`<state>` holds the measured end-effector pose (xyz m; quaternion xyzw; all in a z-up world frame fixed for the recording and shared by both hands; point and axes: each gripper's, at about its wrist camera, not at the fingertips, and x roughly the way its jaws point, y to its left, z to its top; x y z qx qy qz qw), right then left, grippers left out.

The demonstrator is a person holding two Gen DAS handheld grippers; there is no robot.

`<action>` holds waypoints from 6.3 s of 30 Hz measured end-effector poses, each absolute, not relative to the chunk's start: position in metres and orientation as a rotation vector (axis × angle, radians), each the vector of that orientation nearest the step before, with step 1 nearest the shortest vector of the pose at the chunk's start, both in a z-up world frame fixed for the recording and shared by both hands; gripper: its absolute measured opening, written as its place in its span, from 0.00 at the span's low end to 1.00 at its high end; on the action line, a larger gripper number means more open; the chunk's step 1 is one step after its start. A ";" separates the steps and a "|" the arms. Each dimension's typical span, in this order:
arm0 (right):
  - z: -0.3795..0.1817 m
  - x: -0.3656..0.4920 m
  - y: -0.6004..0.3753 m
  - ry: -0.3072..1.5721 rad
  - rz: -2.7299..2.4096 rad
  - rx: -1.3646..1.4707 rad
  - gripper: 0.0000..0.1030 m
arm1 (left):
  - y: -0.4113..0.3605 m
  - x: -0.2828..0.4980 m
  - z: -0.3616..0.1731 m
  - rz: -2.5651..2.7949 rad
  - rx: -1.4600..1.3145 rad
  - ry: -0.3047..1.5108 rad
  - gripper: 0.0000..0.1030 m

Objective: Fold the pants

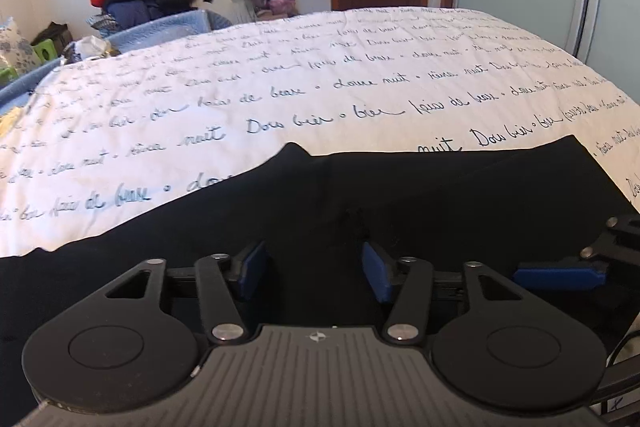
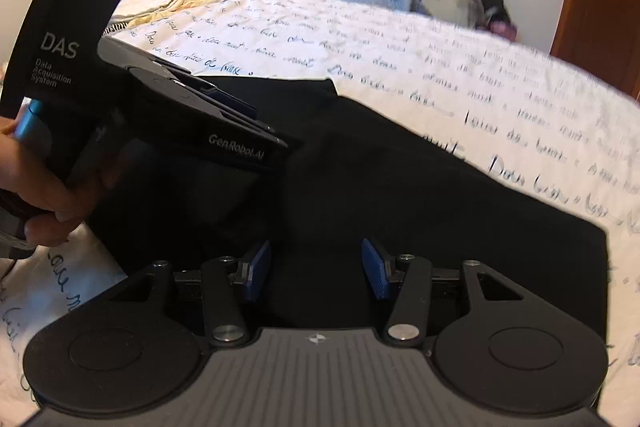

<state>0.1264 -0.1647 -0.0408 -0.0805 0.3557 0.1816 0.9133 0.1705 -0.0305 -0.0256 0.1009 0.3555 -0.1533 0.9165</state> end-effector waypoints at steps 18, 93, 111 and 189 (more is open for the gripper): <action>-0.039 0.119 -0.143 0.730 0.347 -0.279 0.49 | 0.025 0.151 -0.016 -0.132 0.151 0.694 0.84; -0.028 0.144 0.028 0.679 0.658 -0.268 0.16 | 0.263 0.159 -0.053 -0.102 -0.864 0.833 0.34; 0.010 0.138 -0.025 0.586 0.671 0.023 0.16 | 0.128 0.098 0.042 -0.038 -0.385 0.555 0.25; -0.062 0.072 -0.356 0.641 0.040 0.346 0.25 | -0.200 0.130 -0.020 -0.758 -0.132 0.752 0.67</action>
